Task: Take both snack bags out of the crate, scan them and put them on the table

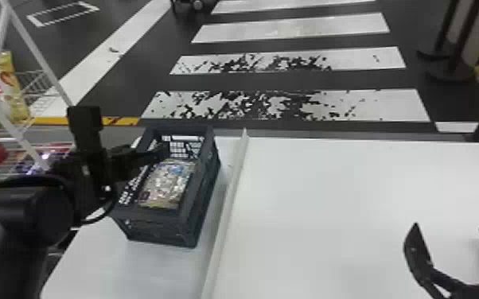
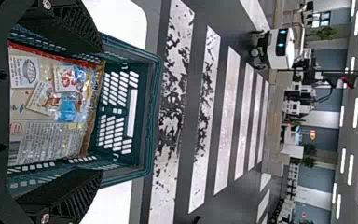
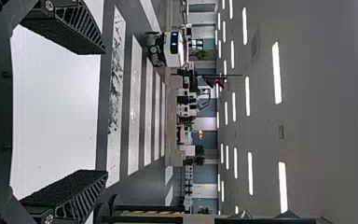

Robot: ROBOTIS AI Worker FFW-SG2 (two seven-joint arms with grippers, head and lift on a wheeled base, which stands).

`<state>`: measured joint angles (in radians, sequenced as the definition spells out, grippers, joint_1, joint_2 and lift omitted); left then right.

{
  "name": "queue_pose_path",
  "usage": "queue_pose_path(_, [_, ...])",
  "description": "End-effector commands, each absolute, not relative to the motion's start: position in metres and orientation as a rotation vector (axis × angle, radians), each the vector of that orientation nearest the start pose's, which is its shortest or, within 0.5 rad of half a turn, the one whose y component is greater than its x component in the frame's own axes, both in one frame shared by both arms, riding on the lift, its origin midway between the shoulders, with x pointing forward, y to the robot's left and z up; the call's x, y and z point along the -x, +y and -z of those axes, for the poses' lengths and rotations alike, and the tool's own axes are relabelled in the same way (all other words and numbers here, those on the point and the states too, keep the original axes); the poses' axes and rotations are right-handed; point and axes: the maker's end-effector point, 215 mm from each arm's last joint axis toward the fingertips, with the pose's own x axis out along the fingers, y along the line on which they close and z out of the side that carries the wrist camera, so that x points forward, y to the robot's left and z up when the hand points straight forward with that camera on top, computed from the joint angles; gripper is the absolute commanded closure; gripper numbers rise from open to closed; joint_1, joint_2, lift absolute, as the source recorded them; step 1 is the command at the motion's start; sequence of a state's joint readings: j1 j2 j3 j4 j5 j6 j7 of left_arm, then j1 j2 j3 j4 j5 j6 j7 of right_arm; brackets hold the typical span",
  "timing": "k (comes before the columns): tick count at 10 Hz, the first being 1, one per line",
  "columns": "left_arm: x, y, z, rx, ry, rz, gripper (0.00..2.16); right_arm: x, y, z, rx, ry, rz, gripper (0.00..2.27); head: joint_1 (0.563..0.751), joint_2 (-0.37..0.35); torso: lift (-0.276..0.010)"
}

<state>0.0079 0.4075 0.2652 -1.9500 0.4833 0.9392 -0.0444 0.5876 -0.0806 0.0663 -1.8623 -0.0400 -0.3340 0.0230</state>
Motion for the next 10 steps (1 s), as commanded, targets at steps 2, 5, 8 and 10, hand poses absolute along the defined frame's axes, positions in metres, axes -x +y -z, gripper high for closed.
queue_pose_path(2, [-0.552, 0.402, 0.367, 0.087, 0.608, -0.009, 0.08, -0.399, -0.194, 0.377, -0.004, -0.027, -0.125, 0.07, 0.695, 0.233, -0.092])
queue_pose_path(5, [-0.561, 0.394, 0.388, 0.073, 0.660, 0.009, 0.08, -0.400, -0.190, 0.378, -0.005, -0.024, -0.133, 0.07, 0.695, 0.235, -0.092])
queue_pose_path(8, [-0.558, 0.391, 0.430, 0.038, 0.735, -0.002, 0.10, -0.400, -0.190, 0.378, -0.007, -0.024, -0.132, 0.07, 0.695, 0.232, -0.092])
queue_pose_path(10, [-0.567, 0.383, 0.441, 0.033, 0.729, 0.014, 0.10, -0.401, -0.188, 0.377, -0.010, -0.025, -0.134, 0.07, 0.695, 0.228, -0.092])
